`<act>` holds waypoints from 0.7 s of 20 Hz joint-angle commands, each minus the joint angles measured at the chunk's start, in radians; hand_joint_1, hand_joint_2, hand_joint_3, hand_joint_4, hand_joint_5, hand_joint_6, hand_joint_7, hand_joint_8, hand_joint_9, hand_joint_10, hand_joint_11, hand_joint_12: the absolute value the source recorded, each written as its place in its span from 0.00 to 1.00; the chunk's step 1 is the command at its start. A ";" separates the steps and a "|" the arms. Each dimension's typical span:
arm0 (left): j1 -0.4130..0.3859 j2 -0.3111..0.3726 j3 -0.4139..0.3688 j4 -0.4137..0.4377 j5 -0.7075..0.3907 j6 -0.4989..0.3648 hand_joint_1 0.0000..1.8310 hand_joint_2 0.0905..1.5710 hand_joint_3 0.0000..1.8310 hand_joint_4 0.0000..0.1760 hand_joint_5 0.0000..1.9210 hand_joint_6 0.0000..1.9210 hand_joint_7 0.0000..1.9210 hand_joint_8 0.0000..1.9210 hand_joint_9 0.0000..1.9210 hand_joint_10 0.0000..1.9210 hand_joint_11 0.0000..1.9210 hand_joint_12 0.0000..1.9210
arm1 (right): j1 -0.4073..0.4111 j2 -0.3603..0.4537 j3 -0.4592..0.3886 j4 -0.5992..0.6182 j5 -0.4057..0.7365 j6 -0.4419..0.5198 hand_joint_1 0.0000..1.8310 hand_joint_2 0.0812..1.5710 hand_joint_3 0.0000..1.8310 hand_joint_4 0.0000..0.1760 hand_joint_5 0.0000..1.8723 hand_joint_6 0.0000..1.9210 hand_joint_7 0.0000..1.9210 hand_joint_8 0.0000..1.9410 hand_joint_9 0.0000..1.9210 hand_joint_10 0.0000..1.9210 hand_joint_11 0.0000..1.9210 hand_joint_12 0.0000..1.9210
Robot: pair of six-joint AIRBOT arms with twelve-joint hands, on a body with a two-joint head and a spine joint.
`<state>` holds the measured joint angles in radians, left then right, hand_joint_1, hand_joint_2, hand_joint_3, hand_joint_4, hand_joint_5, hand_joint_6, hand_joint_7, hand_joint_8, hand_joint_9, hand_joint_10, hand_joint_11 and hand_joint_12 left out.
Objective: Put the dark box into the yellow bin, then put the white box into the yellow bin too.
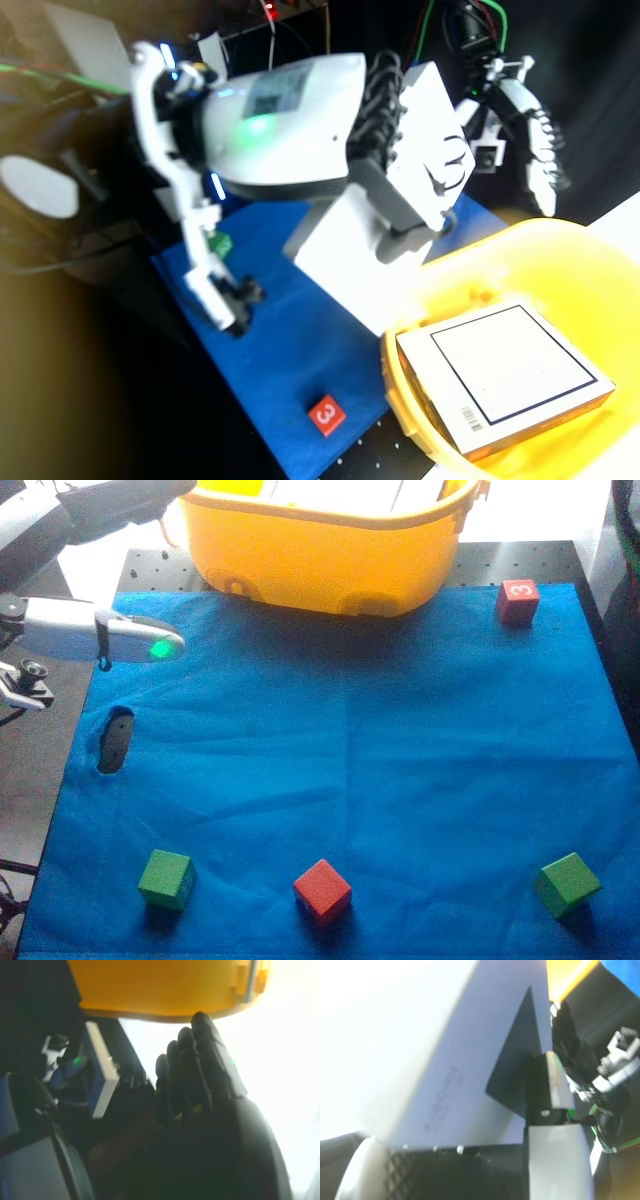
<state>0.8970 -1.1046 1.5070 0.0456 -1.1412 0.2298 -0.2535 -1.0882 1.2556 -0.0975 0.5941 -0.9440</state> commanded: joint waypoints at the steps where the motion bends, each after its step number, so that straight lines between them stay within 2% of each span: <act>1: -0.005 0.010 -0.005 -0.057 -0.160 0.001 0.55 0.44 0.00 0.01 0.13 0.00 0.12 0.00 0.16 0.00 0.15 0.00 | 0.018 0.000 0.004 0.005 0.116 -0.005 0.69 0.65 0.00 0.00 0.58 0.38 0.64 0.35 0.72 0.12 0.57 0.57; 4: 0.025 0.016 -0.046 -0.077 -0.234 0.008 0.53 0.44 0.00 0.00 0.14 0.00 0.14 0.00 0.17 0.00 0.16 0.01 | 0.027 0.000 0.029 0.003 0.116 -0.037 0.69 0.64 0.00 0.00 0.59 0.36 0.65 0.34 0.74 0.11 0.58 0.59; 9: 0.084 0.011 -0.104 -0.122 -0.352 0.027 0.51 0.46 0.00 0.00 0.14 0.00 0.20 0.01 0.18 0.00 0.15 0.01 | 0.094 -0.015 0.049 -0.016 0.118 -0.107 0.69 0.64 0.00 0.00 0.58 0.40 0.67 0.28 0.73 0.06 0.60 0.51; 11: 0.090 -0.005 -0.111 -0.123 -0.374 0.028 0.50 0.48 0.01 0.03 0.15 0.00 0.19 0.00 0.17 0.00 0.15 0.01 | 0.094 -0.014 0.054 -0.014 0.121 -0.107 0.69 0.66 0.00 0.00 0.55 0.45 0.63 0.34 0.72 0.03 0.57 0.52; 12: 0.091 -0.011 -0.111 -0.121 -0.379 0.028 0.50 0.50 0.01 0.03 0.15 0.00 0.20 0.01 0.19 0.01 0.18 0.02 | 0.094 -0.017 0.060 -0.014 0.121 -0.107 0.69 0.65 0.00 0.00 0.56 0.43 0.63 0.33 0.72 0.03 0.55 0.56; 13: 0.091 -0.014 -0.113 -0.118 -0.382 0.028 0.50 0.50 0.00 0.05 0.16 0.00 0.21 0.00 0.21 0.01 0.20 0.03 | 0.094 -0.026 0.068 -0.014 0.121 -0.107 0.69 0.65 0.00 0.00 0.59 0.37 0.63 0.37 0.73 0.03 0.53 0.60; 14: 0.091 -0.016 -0.117 -0.116 -0.387 0.028 0.51 0.49 0.00 0.02 0.15 0.00 0.20 0.00 0.21 0.00 0.21 0.03 | 0.093 -0.037 0.077 -0.014 0.121 -0.107 0.69 0.64 0.00 0.00 0.59 0.37 0.63 0.35 0.74 0.03 0.55 0.57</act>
<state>0.9932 -1.1149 1.3926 -0.0437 -1.3991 0.2646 -0.1741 -1.1255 1.3300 -0.1226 0.5938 -1.0458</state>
